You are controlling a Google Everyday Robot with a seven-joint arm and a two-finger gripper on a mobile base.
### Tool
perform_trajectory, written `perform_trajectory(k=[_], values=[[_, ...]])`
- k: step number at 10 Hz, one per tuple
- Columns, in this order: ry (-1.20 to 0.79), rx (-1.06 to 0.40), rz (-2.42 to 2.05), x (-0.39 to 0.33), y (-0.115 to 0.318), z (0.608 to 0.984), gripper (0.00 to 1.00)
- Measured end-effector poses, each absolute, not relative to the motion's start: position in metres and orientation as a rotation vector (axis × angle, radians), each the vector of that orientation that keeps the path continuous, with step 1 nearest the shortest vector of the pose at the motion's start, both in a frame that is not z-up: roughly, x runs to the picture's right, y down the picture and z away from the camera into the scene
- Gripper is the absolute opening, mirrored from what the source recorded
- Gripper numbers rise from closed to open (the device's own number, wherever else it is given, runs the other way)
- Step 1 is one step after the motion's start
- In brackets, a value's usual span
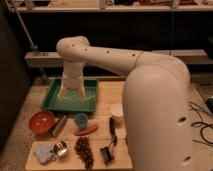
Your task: Wipe red bowl with eraser
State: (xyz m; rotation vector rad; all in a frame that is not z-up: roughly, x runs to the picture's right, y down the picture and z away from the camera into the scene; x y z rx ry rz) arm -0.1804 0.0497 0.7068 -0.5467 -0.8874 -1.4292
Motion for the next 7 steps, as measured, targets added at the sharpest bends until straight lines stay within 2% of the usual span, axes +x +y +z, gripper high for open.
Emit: perform_trajectory(k=[2,4,7], values=[[-0.894,-0.594,-1.361,-0.228,0.085,0.729,0.66],[-0.891,-0.613,-1.352,-0.248,0.101,0.740,0.66],[-0.885,-0.616,-1.348,-0.244,0.100,0.741,0.66]])
